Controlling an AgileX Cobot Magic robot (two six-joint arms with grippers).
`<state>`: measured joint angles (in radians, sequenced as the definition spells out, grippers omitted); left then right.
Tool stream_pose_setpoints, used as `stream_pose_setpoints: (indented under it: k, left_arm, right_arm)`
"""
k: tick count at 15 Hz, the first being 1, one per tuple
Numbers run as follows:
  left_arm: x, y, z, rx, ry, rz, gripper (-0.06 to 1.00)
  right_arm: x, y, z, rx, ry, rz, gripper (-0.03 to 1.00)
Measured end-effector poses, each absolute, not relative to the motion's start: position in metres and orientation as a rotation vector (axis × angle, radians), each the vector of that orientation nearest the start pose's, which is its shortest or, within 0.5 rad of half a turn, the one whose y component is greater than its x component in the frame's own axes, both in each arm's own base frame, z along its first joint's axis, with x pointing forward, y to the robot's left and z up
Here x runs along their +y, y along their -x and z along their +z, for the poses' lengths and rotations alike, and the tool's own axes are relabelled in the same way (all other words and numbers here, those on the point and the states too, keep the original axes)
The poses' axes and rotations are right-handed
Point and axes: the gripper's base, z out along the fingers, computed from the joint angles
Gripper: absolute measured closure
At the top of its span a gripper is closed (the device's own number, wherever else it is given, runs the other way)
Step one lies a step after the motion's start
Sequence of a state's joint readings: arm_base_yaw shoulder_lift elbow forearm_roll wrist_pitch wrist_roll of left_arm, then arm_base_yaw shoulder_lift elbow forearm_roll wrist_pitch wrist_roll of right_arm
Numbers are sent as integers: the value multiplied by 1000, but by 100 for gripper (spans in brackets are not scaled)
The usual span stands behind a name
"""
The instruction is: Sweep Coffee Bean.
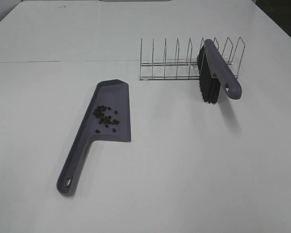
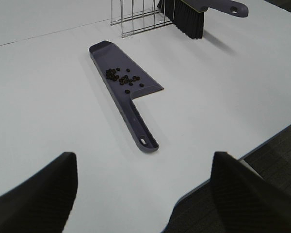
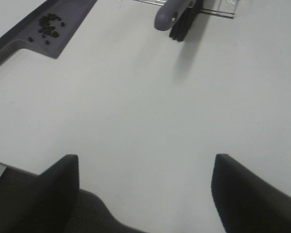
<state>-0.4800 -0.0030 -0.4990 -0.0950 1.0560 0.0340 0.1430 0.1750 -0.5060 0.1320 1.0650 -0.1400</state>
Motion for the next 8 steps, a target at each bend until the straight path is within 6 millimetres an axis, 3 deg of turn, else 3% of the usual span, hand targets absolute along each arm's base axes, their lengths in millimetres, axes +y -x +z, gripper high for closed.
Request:
stream_pose_setpoints:
  k: [1,3,5,8]
  left_arm:
    - [-4,8,278,1990,-514,-384,23]
    - [-6,7,278,2019,-320,-265,23]
    - [-7,6,278,2031,-173,-175,23]
    - [-7,6,278,2034,-89,-123,23]
  right_arm:
    - [12,-20,278,2199,244,136,30]
    - [10,-14,279,2154,108,62,30]
    - [10,-6,279,2101,76,38,30]
    - [12,6,279,2027,77,40,30]
